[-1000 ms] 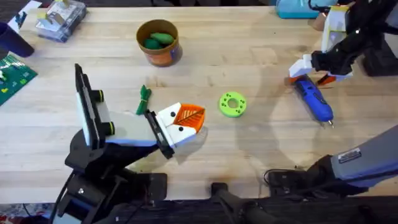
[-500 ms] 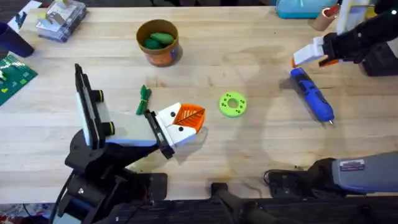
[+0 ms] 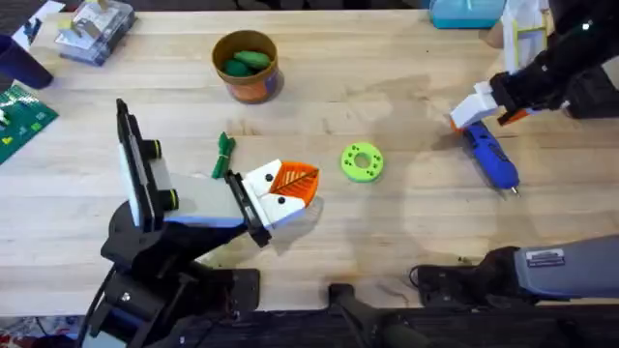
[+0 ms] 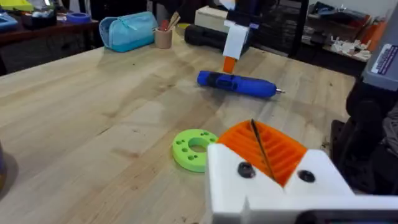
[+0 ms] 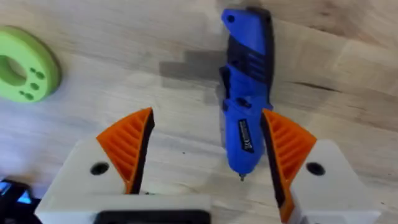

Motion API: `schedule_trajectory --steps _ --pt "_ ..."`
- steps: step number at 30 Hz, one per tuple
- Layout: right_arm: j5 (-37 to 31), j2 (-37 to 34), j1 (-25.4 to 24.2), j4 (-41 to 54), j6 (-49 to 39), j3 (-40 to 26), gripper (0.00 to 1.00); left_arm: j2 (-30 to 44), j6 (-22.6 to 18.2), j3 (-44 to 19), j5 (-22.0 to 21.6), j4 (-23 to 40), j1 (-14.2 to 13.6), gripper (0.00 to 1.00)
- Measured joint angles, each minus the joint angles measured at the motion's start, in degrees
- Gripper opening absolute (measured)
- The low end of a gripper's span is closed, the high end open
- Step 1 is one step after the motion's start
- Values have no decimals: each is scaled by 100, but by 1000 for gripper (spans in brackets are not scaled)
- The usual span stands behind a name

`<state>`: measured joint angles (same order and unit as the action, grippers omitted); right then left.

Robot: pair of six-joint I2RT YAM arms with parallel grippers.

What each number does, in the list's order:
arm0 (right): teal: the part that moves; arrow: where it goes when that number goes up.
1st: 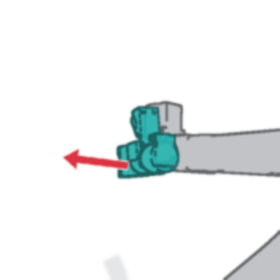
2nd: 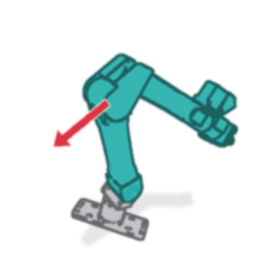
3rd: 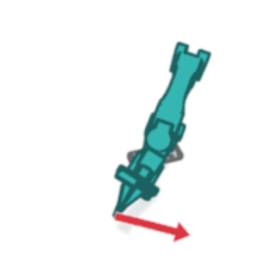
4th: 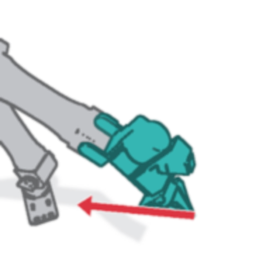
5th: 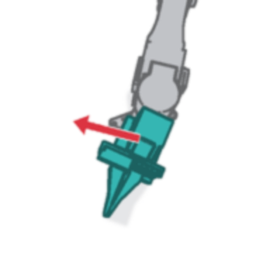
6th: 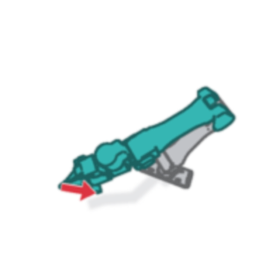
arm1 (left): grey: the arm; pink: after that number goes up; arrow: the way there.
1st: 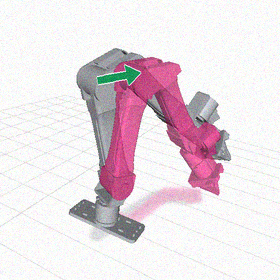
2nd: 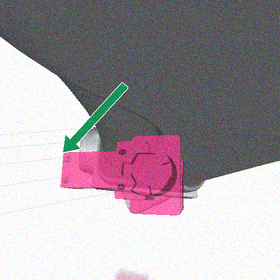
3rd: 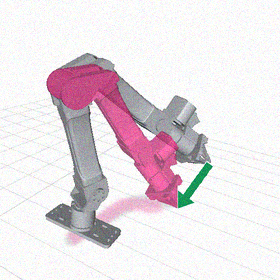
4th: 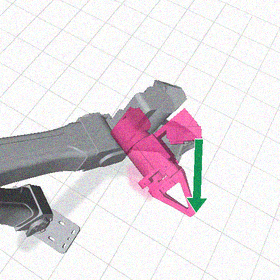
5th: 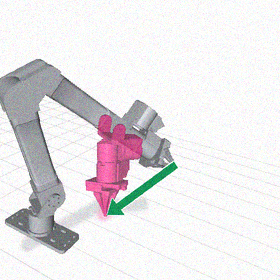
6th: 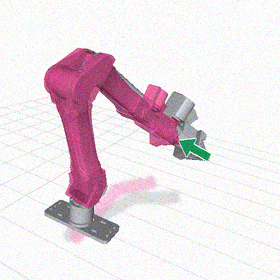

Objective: Pick up the gripper from the table and insert it into the empty holder that is missing its gripper. Then pick up a screw, insert it into the mounting hole, and use the screwdriver to tighten it. Finally, clean up the table by picking up the vegetable and placing it into the bucket.

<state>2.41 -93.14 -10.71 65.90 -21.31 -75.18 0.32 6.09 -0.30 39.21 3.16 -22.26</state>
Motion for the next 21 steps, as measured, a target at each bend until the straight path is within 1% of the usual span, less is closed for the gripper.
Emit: schedule_trajectory --steps 5,9,14,18,21 --pt "-175 -44 -242 -281 -180 0 996 -1 0 0 -1 0 0 18" --pt "-171 -311 -455 -288 -395 0 997 -2 0 0 -1 0 0 18" --pt "-211 -788 -482 -481 -548 2 996 -2 0 0 0 0 0 18" --pt "-238 -969 -480 -834 -573 2 996 0 0 0 -1 0 0 18" --pt "-240 -1060 -480 -906 -576 2 996 0 0 0 -1 0 0 18"
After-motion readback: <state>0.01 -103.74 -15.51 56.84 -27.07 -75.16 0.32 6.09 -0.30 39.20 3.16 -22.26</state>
